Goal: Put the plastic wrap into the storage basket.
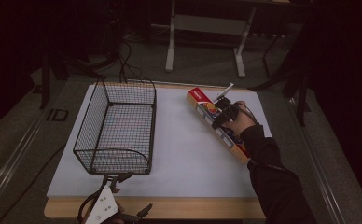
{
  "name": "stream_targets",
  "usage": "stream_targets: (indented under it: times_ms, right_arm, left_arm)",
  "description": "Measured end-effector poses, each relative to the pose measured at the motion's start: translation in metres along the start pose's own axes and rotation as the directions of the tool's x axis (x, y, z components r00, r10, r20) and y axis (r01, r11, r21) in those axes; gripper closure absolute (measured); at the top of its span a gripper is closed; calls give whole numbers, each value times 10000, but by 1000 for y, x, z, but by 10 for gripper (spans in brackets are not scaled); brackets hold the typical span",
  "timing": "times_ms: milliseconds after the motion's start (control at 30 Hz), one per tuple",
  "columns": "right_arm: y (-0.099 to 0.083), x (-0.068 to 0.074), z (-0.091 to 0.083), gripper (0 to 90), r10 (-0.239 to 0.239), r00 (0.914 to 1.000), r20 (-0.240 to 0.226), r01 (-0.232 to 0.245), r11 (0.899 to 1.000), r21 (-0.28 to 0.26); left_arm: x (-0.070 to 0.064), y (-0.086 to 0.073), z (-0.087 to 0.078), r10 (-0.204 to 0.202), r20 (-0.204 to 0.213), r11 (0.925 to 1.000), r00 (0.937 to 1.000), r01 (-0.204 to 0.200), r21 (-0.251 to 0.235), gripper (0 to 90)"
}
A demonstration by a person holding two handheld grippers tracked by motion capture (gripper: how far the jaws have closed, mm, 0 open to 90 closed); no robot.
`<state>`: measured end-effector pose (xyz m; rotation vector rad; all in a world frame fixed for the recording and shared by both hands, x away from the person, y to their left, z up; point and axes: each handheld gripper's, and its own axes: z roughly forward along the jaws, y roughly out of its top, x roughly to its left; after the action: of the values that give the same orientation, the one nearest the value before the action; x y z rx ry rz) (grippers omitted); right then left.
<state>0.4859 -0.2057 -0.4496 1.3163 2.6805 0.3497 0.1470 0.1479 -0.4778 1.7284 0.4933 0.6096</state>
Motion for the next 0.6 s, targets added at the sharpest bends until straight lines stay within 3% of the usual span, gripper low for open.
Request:
stream_targets:
  times_ms: [300, 433, 600]
  right_arm:
    - [8, 7, -26, 400, 293, 9993, 247, -276, 9975, -644]
    - [15, 12, -39, 400, 533, 9985, 123, -517, 9934, -1025]
    - [24, 23, -53, 401, 487, 9986, 208, -454, 9897, -1359]
  left_arm:
    - [1, 0, 0, -29, -25, 10000, 10000, 29, -32, 13]
    - [1, 0, -1, -77, -33, 9999, 10000, 77, -74, 13]
    - [1, 0, -1, -80, -36, 9999, 10000, 79, -84, 13]
